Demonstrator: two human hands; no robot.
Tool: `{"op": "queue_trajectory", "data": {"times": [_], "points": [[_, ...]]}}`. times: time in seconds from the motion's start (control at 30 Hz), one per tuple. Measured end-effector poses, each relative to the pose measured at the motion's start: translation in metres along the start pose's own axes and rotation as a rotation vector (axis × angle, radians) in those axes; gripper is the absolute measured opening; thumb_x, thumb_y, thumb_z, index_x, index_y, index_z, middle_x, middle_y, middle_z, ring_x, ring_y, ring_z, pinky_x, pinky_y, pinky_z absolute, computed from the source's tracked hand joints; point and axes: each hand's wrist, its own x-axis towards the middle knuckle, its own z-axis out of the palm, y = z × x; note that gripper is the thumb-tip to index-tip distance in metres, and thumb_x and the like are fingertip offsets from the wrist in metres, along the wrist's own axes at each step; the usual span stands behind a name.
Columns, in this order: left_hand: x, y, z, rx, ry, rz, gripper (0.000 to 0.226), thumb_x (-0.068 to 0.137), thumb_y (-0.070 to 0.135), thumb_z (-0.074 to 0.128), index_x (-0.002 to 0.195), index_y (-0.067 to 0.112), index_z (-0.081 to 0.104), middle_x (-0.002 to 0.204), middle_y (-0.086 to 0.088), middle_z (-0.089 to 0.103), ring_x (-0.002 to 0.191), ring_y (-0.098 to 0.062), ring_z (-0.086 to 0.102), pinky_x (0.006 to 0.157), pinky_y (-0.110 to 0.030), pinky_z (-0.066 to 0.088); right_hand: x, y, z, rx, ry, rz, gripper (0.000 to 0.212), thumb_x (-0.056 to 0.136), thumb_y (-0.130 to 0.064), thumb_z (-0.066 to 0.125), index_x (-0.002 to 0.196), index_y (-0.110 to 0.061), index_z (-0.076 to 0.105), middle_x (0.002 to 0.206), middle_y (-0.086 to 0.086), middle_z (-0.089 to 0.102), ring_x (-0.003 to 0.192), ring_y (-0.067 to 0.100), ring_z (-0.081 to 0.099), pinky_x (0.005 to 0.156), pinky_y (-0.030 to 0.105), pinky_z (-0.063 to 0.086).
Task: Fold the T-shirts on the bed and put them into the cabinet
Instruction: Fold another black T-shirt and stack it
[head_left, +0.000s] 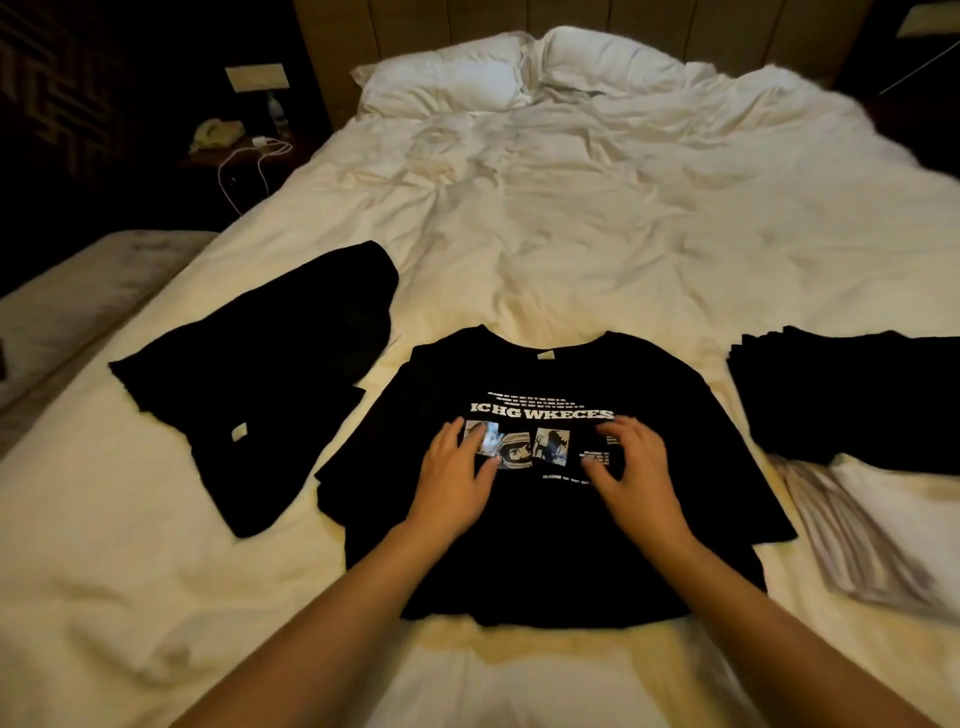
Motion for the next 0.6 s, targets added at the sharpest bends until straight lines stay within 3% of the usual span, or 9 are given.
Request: {"op": "queue_trajectory", "data": {"times": [0.13, 0.2, 0.3, 0.4, 0.53, 0.6], "points": [[-0.076, -0.013, 0.013, -0.062, 0.134, -0.01, 0.046, 0.102, 0.041, 0.05, 0.147, 0.029, 0.048, 0.158, 0.006, 0.033, 0.151, -0.019, 0.017, 0.123, -0.038, 0.015, -0.07, -0.003, 0.024, -0.093, 0.058, -0.107, 0.036, 0.092, -0.032, 0.067, 0.125, -0.02, 0.061, 0.133, -0.003, 0.053, 0.137, 0.015, 0.035, 0.117, 0.04, 0.031], [-0.107, -0.019, 0.02, -0.123, 0.246, -0.004, 0.04, 0.1, 0.039, 0.055, 0.138, 0.028, 0.057, 0.149, 0.007, 0.043, 0.145, -0.017, 0.028, 0.122, -0.039, 0.025, -0.098, -0.004, 0.036, -0.125, 0.087, -0.179, 0.032, 0.091, -0.039, 0.066, 0.117, -0.02, 0.066, 0.126, -0.004, 0.058, 0.133, 0.015, 0.038, 0.112, 0.041, 0.036], [-0.14, -0.031, 0.029, -0.157, 0.399, 0.003, 0.036, 0.095, 0.04, 0.061, 0.127, 0.024, 0.065, 0.135, 0.008, 0.051, 0.131, -0.01, 0.041, 0.113, -0.037, 0.038, -0.131, -0.005, 0.047, -0.191, 0.132, -0.257, 0.043, 0.086, -0.054, 0.055, 0.109, -0.021, 0.07, 0.12, -0.006, 0.063, 0.128, 0.018, 0.044, 0.107, 0.037, 0.035], [-0.158, -0.039, 0.032, -0.09, 0.494, 0.005, 0.042, 0.09, 0.049, 0.062, 0.121, 0.021, 0.069, 0.127, 0.003, 0.058, 0.123, -0.017, 0.049, 0.106, -0.038, 0.04, -0.15, -0.006, 0.047, -0.261, 0.208, -0.315, 0.052, 0.079, -0.061, 0.058, 0.105, -0.018, 0.073, 0.115, -0.004, 0.067, 0.117, 0.021, 0.048, 0.095, 0.034, 0.032], [-0.169, -0.042, 0.024, -0.141, 0.624, -0.121, 0.05, 0.08, 0.025, 0.055, 0.128, 0.016, 0.061, 0.135, -0.005, 0.054, 0.126, -0.027, 0.047, 0.106, -0.043, 0.035, -0.164, -0.005, 0.049, -0.339, 0.134, -0.42, 0.063, 0.072, -0.061, 0.07, 0.115, -0.015, 0.071, 0.118, -0.002, 0.064, 0.112, 0.024, 0.049, 0.092, 0.035, 0.042], [-0.172, -0.043, 0.018, -0.208, 0.617, -0.255, 0.064, 0.077, 0.009, 0.067, 0.139, 0.009, 0.051, 0.142, -0.011, 0.049, 0.131, -0.03, 0.042, 0.111, -0.046, 0.033, -0.166, -0.006, 0.052, -0.333, 0.116, -0.423, 0.053, 0.072, -0.041, 0.085, 0.116, -0.014, 0.071, 0.118, 0.0, 0.063, 0.112, 0.021, 0.049, 0.075, 0.032, 0.054]]}}
